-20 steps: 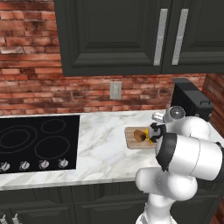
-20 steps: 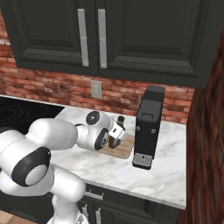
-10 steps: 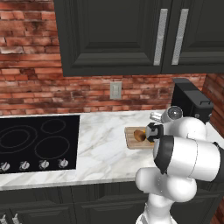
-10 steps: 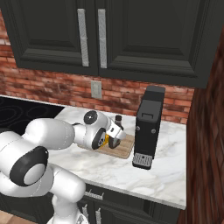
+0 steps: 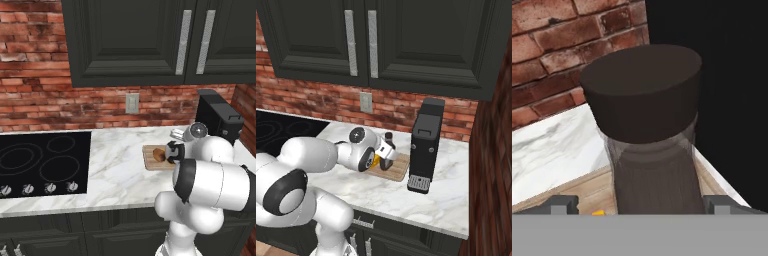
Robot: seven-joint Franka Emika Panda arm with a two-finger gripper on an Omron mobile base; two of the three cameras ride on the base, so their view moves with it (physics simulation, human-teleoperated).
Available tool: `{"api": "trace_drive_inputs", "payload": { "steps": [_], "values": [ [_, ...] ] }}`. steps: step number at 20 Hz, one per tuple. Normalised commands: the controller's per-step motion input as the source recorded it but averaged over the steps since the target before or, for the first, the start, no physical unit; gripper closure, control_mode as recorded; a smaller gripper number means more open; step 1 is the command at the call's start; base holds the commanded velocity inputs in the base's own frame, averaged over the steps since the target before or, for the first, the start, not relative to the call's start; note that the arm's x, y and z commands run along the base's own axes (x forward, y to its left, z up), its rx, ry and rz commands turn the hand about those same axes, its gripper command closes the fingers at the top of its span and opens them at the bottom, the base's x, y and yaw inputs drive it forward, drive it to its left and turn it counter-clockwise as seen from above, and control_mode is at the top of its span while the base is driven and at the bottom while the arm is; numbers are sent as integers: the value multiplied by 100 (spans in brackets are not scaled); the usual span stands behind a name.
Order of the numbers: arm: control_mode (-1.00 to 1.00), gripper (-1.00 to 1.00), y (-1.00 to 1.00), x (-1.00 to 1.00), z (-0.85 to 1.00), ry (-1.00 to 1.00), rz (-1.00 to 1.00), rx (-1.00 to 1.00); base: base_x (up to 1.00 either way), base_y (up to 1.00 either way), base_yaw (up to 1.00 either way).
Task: Retrieve the reheated potato from the microwave, then place the potato, cheese, and condiment on the cutting board.
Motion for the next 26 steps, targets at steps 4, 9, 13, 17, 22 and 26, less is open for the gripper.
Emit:
{"api": "trace_drive_inputs", "payload": {
  "steps": [4, 9, 13, 17, 22, 26],
  "values": [
    [-100, -100, 0, -19, 1, 1, 0, 0, 0, 0, 0],
    [-100, -100, 0, -7, 5, 0, 0, 0, 0, 0, 0],
    [-100, -100, 0, -17, 5, 0, 0, 0, 0, 0, 0],
    [-100, -100, 5, -39, 11, 0, 0, 0, 0, 0, 0],
    [-100, -100, 5, -32, 36, 1, 0, 1, 0, 0, 0],
    [-100, -100, 4, -33, 50, 14, 1, 5, 0, 0, 0]
  ]
}}
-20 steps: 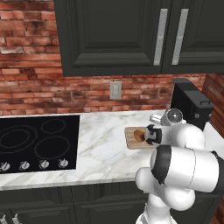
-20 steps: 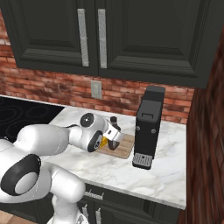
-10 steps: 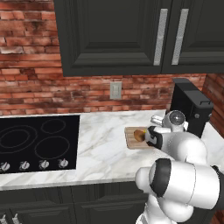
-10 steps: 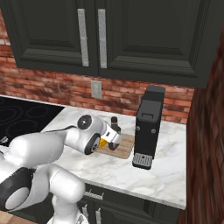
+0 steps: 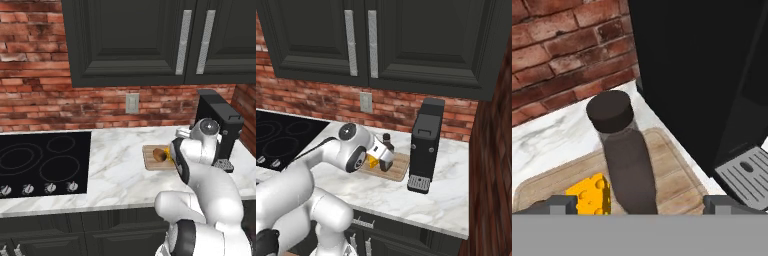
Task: Retrieve the reheated potato from the microwave, then place the potato, cheese, and condiment on the cutting board.
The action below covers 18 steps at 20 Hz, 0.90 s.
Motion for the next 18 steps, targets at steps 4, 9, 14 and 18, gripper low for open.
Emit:
{"api": "trace_drive_inputs", "payload": {
  "steps": [4, 9, 14, 18],
  "values": [
    [-100, -100, 17, -42, 48, 14, 10, 5, 0, 0, 0],
    [-100, -100, 26, -48, 41, 12, 16, 2, 0, 0, 0],
    [-100, -100, 32, -55, 27, 7, 15, 0, 0, 0, 0],
    [-100, -100, 38, -54, 12, 7, 8, 0, 0, 0, 0]
  ]
}}
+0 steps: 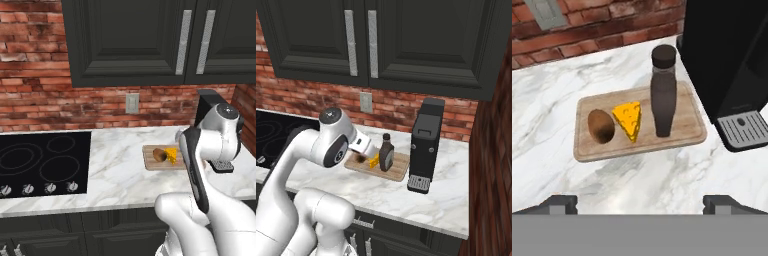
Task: Retrieve the reheated potato from the microwave, then place the potato, cheese, and condiment on the cutting board.
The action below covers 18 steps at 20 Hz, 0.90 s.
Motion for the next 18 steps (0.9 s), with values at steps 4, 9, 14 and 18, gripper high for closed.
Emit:
{"api": "trace_drive_inputs", "payload": {
  "steps": [4, 9, 14, 18],
  "values": [
    [-100, -100, 14, -57, 16, 10, 1, 0, 0, 0, 0],
    [-100, -100, 0, -63, 18, 5, 0, 0, 0, 0, 0],
    [-100, -100, 2, -62, 17, 0, 0, 0, 0, 0, 0],
    [-100, -100, 8, -54, 13, -3, 2, 0, 0, 0, 0]
  ]
}}
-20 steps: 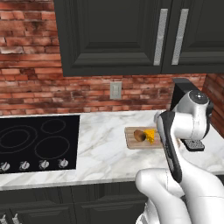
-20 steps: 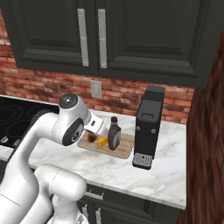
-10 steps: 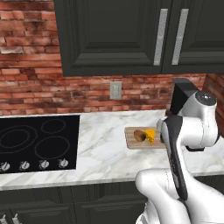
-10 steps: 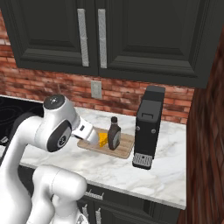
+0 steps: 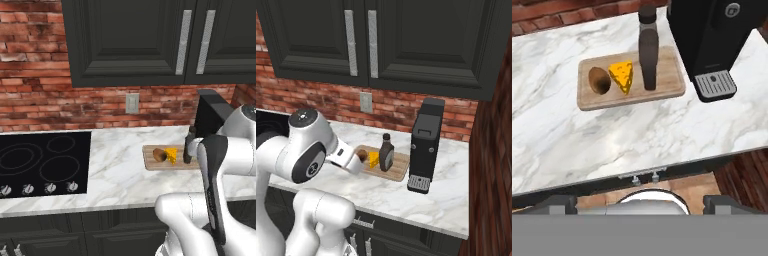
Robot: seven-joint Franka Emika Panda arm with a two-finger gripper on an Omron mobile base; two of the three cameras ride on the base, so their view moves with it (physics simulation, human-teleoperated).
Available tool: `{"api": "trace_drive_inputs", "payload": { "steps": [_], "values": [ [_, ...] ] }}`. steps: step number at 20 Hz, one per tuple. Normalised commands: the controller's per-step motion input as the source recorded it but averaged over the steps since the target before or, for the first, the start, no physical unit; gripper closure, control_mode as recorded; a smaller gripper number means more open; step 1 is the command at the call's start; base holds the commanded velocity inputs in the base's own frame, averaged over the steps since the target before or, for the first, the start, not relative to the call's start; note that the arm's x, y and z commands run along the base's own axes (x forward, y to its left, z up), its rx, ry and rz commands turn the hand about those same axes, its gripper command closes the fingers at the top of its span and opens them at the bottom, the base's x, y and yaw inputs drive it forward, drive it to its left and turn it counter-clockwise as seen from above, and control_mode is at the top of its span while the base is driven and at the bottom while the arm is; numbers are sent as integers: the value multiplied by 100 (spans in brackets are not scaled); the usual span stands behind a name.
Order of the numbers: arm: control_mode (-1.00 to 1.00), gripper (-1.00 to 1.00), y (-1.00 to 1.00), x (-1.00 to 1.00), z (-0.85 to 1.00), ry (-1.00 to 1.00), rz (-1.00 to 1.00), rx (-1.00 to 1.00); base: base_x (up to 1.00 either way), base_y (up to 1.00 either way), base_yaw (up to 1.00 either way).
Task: Retrieve the reheated potato from the microwave, then place the potato, cheese, and condiment on the cutting board.
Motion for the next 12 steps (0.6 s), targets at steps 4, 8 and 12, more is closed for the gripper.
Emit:
{"api": "trace_drive_inputs", "payload": {
  "steps": [4, 8, 12],
  "values": [
    [-100, -100, 10, -48, 15, -14, 6, -1, 0, 0, 0],
    [-100, -100, 14, -50, 12, -28, 9, -10, 0, 0, 0],
    [-100, -100, 13, -51, 11, -29, 6, -16, 0, 0, 0]
  ]
}}
